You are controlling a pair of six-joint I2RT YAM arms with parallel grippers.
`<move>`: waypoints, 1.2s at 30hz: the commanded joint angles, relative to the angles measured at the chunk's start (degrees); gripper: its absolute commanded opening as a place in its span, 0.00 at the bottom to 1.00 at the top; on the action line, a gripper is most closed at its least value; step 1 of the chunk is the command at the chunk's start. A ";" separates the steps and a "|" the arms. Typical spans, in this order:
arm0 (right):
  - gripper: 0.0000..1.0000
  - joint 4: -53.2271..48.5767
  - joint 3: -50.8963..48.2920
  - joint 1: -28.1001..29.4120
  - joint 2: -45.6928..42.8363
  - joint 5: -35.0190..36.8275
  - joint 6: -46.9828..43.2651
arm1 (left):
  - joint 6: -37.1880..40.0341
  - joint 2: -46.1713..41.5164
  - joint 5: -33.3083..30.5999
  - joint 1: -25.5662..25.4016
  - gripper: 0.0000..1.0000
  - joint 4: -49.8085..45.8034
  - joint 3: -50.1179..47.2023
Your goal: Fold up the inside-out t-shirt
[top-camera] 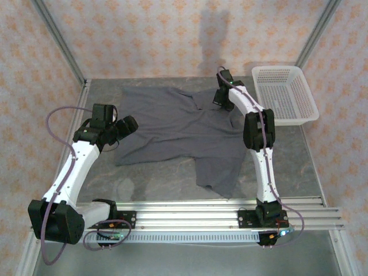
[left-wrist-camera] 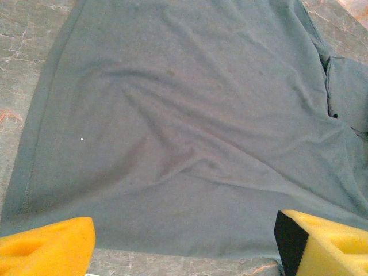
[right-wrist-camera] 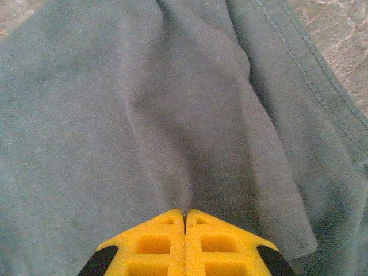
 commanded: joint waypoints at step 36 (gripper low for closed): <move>0.75 6.66 -69.94 -4.41 -71.64 -5.94 9.63 | -10.76 -9.58 -12.00 7.14 0.81 -13.02 -12.38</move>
